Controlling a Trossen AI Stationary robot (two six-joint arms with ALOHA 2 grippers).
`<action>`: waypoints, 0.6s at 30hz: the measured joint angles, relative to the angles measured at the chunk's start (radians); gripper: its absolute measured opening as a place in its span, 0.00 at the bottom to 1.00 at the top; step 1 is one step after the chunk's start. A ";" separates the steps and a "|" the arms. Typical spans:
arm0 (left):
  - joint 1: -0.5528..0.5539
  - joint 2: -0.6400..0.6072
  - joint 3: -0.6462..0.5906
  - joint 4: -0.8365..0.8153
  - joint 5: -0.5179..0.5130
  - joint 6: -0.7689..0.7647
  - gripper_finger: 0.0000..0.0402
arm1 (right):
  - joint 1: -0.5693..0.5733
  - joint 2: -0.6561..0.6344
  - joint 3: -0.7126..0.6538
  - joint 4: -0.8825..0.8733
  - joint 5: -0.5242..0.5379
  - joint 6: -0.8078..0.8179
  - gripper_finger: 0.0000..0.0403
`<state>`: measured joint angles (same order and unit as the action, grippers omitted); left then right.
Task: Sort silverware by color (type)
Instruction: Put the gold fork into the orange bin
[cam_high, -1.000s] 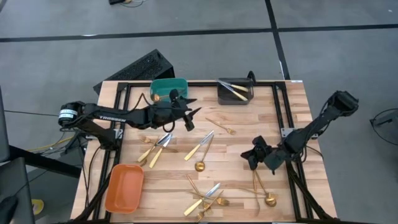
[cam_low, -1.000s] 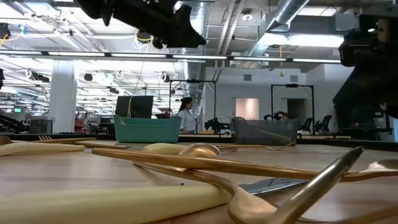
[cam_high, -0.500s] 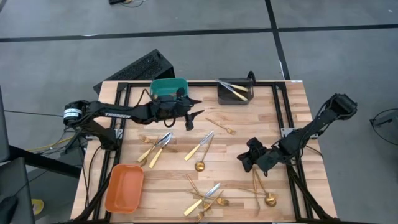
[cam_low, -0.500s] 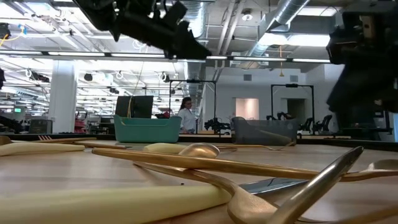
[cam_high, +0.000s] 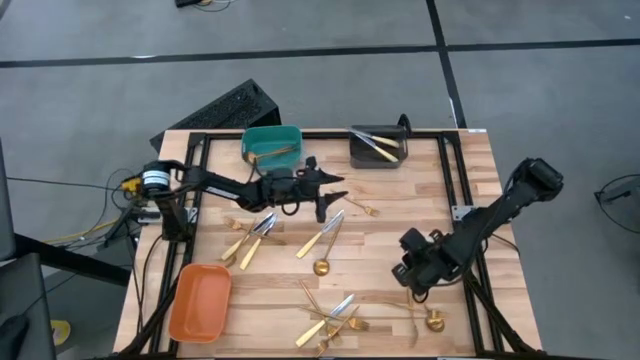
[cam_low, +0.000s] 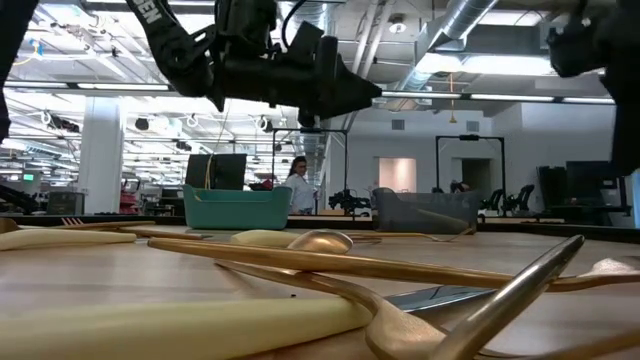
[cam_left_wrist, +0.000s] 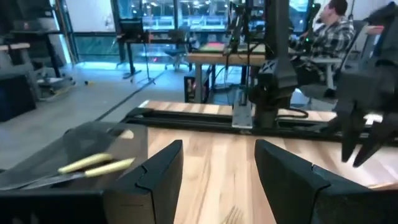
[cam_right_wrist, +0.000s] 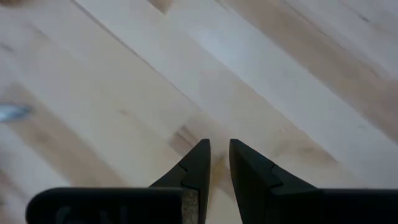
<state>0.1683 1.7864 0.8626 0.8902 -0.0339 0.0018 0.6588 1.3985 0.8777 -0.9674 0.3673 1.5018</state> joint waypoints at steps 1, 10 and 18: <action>0.000 -0.006 0.000 -0.006 -0.001 0.001 0.47 | 0.001 0.013 -0.006 0.000 0.003 -0.010 0.23; 0.013 -0.151 -0.062 -0.023 -0.106 0.065 0.47 | -0.166 0.049 -0.032 0.101 0.157 -0.230 0.43; -0.008 -0.061 -0.103 -0.009 -0.081 0.018 0.47 | -0.468 0.104 -0.066 0.658 0.105 -0.915 0.50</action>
<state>0.1607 1.7252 0.7597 0.8814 -0.1152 0.0200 0.1907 1.5027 0.8113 -0.3090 0.4724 0.5871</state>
